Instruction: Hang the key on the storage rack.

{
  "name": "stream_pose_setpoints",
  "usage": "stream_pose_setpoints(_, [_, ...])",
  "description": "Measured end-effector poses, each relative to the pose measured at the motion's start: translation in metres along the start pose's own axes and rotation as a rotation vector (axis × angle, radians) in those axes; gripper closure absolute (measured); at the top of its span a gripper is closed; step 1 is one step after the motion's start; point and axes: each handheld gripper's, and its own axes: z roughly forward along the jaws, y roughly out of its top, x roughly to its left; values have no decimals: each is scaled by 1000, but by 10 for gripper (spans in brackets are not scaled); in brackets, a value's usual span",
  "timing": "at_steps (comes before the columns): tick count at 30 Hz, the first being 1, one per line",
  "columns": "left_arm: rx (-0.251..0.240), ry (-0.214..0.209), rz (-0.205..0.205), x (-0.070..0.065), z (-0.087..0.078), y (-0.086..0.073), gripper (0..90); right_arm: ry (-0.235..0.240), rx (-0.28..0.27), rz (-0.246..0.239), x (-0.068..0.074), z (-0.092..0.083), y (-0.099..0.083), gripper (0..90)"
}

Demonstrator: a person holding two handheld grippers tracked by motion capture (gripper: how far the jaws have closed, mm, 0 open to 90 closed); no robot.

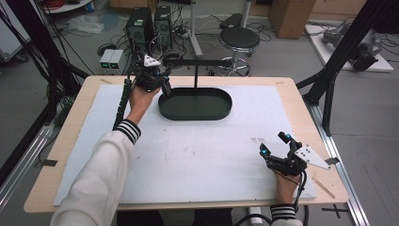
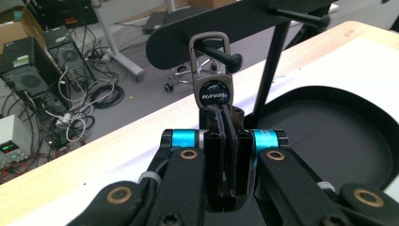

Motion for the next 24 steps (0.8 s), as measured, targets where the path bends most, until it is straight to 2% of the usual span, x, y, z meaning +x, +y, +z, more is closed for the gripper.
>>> stream_pose_setpoints(3, [-4,10,2,0,4,0,869,0,-1,-1,0,0,0,80])
stream_pose_setpoints(8, [-16,11,-16,3,9,-1,868,0,-2,-3,0,0,0,81])
stream_pose_setpoints(12, [-22,6,16,5,11,-3,863,0,0,-1,0,0,0,81])
stream_pose_setpoints(19, [-35,-14,-4,5,13,-6,843,2,2,5,1,0,0,81])
stream_pose_setpoints(22, [-31,-16,9,4,15,-7,825,1,3,3,1,0,0,81])
stream_pose_setpoints(24, [-18,-23,18,5,17,-9,783,1,4,3,1,0,0,80])
